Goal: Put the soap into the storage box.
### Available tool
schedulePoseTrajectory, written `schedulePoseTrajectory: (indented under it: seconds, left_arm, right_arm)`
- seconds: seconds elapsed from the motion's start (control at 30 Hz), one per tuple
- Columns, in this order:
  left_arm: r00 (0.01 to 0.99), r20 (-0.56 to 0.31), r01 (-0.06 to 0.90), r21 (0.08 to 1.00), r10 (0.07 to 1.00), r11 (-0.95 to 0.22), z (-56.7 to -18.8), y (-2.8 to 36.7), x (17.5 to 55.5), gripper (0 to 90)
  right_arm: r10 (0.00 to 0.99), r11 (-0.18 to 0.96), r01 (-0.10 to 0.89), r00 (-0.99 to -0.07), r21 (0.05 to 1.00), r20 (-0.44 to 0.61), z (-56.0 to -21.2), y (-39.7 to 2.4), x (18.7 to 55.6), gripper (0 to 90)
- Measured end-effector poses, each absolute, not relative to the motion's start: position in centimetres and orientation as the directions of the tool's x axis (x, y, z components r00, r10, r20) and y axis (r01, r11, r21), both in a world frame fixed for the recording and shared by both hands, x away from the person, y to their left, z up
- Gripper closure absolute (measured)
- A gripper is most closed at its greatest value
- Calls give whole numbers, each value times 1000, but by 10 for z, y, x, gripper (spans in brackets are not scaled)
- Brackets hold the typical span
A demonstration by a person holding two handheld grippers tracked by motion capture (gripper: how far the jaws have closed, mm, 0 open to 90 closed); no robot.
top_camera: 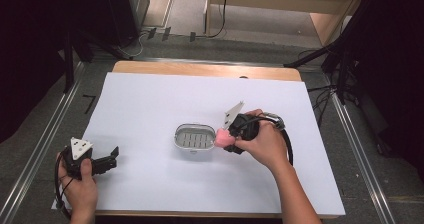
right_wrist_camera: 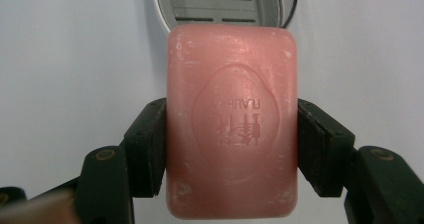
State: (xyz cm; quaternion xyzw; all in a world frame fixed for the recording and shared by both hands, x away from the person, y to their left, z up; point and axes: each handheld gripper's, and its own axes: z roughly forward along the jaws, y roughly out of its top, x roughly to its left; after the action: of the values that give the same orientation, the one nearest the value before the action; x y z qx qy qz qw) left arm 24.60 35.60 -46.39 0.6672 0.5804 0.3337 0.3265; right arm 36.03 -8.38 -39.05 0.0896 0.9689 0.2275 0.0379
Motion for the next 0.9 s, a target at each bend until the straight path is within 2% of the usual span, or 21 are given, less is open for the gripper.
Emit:
schedulePoseTrajectory:
  seconds: [0.9]
  left_arm:
    - [113, 69, 559, 820, 991, -121, -464, 356, 246, 1]
  right_arm:
    - [139, 895, 111, -990, 433, -34, -384, -31, 366, 388]
